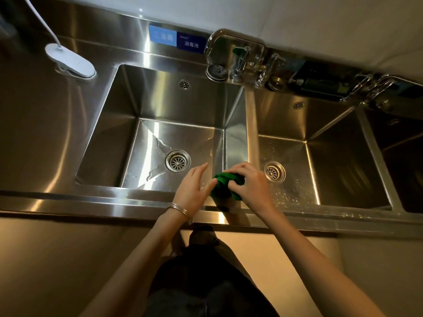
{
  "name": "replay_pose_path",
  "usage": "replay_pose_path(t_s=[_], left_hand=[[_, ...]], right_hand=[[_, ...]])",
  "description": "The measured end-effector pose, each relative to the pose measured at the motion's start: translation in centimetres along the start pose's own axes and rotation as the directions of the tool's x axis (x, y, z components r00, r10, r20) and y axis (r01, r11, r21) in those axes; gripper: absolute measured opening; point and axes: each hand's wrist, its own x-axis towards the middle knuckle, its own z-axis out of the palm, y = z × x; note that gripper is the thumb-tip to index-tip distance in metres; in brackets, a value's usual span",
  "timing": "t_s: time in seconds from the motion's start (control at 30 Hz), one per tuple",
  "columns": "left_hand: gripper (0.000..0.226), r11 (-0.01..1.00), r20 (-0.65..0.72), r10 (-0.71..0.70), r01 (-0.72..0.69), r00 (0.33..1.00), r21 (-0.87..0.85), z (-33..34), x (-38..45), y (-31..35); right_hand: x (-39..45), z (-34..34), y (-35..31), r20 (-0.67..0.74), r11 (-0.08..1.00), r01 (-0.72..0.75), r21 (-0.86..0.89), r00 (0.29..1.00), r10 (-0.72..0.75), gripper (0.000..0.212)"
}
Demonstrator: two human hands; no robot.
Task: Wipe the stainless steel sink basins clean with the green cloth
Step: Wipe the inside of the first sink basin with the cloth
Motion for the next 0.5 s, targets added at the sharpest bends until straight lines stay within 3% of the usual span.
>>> replay_pose_path(t_s=[0.13, 0.3, 0.4, 0.5], left_hand=[[0.064, 0.941, 0.177, -0.143, 0.189, 0.974, -0.282, 1.2, 2.9, 1.9], [0.051, 0.996, 0.193, 0.091, -0.088, 0.977, -0.024, 1.7, 6.9, 2.1], [0.037, 0.996, 0.184, 0.09, -0.088, 0.979, -0.019, 1.9, 10.4, 1.6], [0.029, 0.984, 0.076, -0.023, 0.036, 0.997, -0.172, 2.6, 13.7, 1.1]], right_hand=[[1.5, -1.4, 0.9, -0.086, 0.993, -0.028, 0.116, 0.996, 0.038, 0.024], [3.8, -2.3, 3.0, -0.06, 0.985, 0.021, 0.173, 0.998, -0.011, 0.025], [6.3, -2.9, 4.1, -0.101, 0.968, -0.001, 0.252, 0.995, 0.027, 0.026], [9.5, -3.4, 5.6, -0.081, 0.966, 0.001, 0.258, 0.996, 0.021, 0.023]])
